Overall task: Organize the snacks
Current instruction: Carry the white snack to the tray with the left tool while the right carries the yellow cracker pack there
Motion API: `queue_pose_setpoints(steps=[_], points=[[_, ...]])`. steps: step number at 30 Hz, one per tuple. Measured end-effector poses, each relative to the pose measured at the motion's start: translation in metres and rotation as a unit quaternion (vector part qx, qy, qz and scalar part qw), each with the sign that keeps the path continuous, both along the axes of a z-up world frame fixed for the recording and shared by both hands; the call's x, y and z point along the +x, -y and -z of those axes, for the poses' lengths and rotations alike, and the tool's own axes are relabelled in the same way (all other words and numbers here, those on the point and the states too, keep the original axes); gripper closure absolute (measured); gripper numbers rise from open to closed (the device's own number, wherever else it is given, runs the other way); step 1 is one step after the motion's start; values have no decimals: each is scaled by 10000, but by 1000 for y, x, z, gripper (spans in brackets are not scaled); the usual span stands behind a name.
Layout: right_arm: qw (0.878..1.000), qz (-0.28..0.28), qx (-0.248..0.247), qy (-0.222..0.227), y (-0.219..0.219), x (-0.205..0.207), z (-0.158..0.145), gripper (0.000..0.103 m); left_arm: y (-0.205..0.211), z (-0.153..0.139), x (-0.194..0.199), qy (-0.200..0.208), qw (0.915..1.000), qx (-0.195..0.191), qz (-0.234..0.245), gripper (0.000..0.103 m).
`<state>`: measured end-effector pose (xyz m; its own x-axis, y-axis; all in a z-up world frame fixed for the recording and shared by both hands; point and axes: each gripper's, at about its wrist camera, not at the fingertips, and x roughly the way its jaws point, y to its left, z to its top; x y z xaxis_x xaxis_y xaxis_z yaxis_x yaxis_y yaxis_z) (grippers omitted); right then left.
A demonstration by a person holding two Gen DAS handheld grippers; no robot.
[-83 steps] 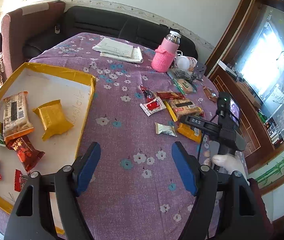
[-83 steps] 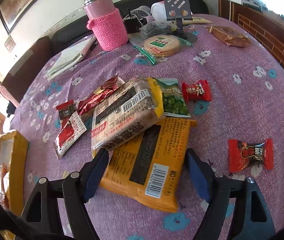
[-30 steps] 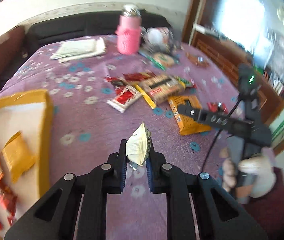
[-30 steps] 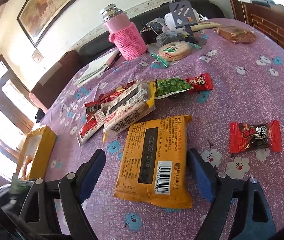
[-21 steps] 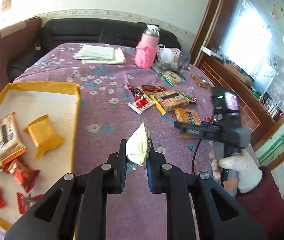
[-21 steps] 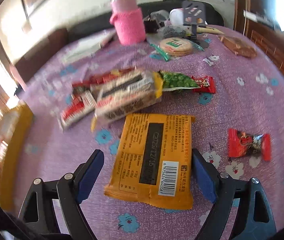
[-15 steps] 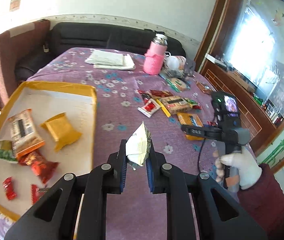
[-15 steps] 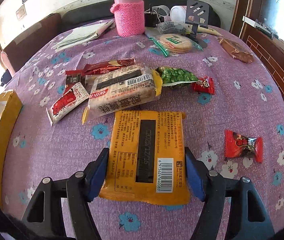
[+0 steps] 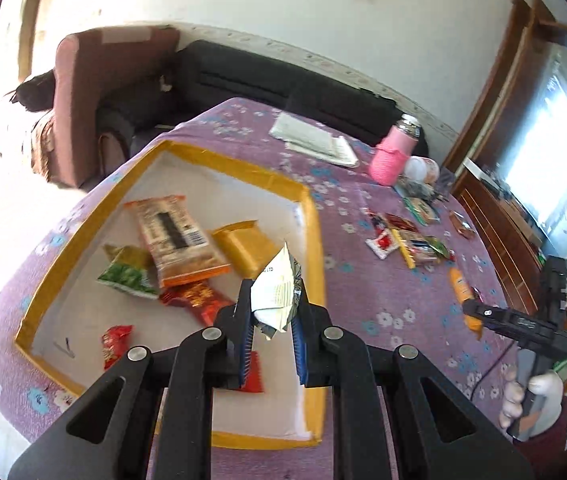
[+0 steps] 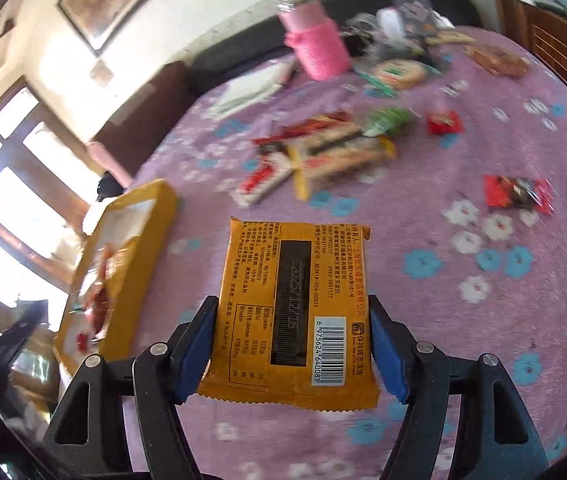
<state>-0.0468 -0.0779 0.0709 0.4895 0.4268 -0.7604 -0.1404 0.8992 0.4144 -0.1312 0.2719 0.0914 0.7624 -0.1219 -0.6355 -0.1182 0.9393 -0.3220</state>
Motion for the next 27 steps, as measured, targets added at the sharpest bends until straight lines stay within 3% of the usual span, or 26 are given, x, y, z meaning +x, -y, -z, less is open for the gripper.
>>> queue_pose_setpoints(steps=[4,9,19,24,27], points=[[9969,-694,223,304,-52,2,-32,32,-15,14,1,-261,9994,-18,-238,89],[9885,-1460,247,319,-132,9,-44,32,-30,27,5,-496,9978,-1,-449,89],[9685,-2489,37,-85,-269,16,-15,32,-51,48,9,-772,9956,-172,-497,88],[9682,-2460,-354,-276,-299,27,12,32,-57,37,0,-599,9967,-181,-513,78],[9701,-2315,-687,-218,-301,39,21,32,-63,29,-7,-454,9969,-171,-621,61]])
